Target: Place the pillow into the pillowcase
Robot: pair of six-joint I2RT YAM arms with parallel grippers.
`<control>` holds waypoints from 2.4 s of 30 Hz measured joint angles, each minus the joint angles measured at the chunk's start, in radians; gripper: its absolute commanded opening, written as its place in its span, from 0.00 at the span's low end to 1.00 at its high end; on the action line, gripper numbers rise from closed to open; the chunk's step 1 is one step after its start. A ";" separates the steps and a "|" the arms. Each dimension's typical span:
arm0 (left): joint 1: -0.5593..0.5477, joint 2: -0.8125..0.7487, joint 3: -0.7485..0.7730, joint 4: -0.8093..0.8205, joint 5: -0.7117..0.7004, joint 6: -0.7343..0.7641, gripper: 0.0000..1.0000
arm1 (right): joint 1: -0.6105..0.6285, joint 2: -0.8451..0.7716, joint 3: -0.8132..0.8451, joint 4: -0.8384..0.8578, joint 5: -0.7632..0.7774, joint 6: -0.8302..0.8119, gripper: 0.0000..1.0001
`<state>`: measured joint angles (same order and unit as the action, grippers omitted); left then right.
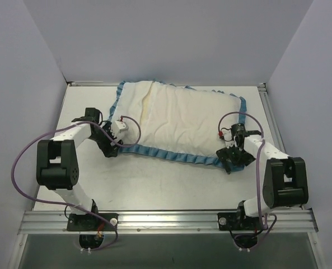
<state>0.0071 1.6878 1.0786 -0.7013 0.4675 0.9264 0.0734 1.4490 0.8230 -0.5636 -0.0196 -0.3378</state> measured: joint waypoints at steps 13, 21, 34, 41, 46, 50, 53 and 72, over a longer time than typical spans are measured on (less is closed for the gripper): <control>-0.119 0.109 0.029 0.161 -0.115 0.058 0.00 | -0.013 0.092 -0.029 0.164 0.081 -0.045 0.00; 0.054 -0.068 0.143 0.024 0.064 -0.113 0.00 | -0.102 -0.067 0.251 0.027 -0.031 -0.027 0.00; 0.086 -0.679 0.248 0.206 0.135 -0.575 0.00 | -0.238 -0.429 0.746 -0.104 -0.119 0.048 0.00; 0.088 -0.760 0.282 0.265 0.077 -0.676 0.00 | -0.238 -0.495 0.774 -0.105 -0.092 0.056 0.00; 0.083 -0.650 0.234 0.322 0.087 -0.684 0.00 | -0.237 -0.340 0.677 -0.035 -0.113 0.058 0.00; 0.056 -0.450 0.206 0.396 0.080 -0.687 0.00 | -0.228 -0.097 0.658 0.069 -0.138 0.072 0.00; 0.035 -0.212 0.253 0.447 0.048 -0.689 0.39 | -0.220 0.138 0.734 0.116 -0.146 0.091 0.33; 0.083 -0.042 0.512 0.031 -0.103 -0.788 0.97 | -0.294 0.134 0.693 -0.187 -0.280 0.082 1.00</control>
<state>0.0898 1.6459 1.5906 -0.6708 0.3641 0.1387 -0.2211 1.5829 1.5162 -0.7509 -0.2996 -0.2554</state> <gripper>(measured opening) 0.975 0.999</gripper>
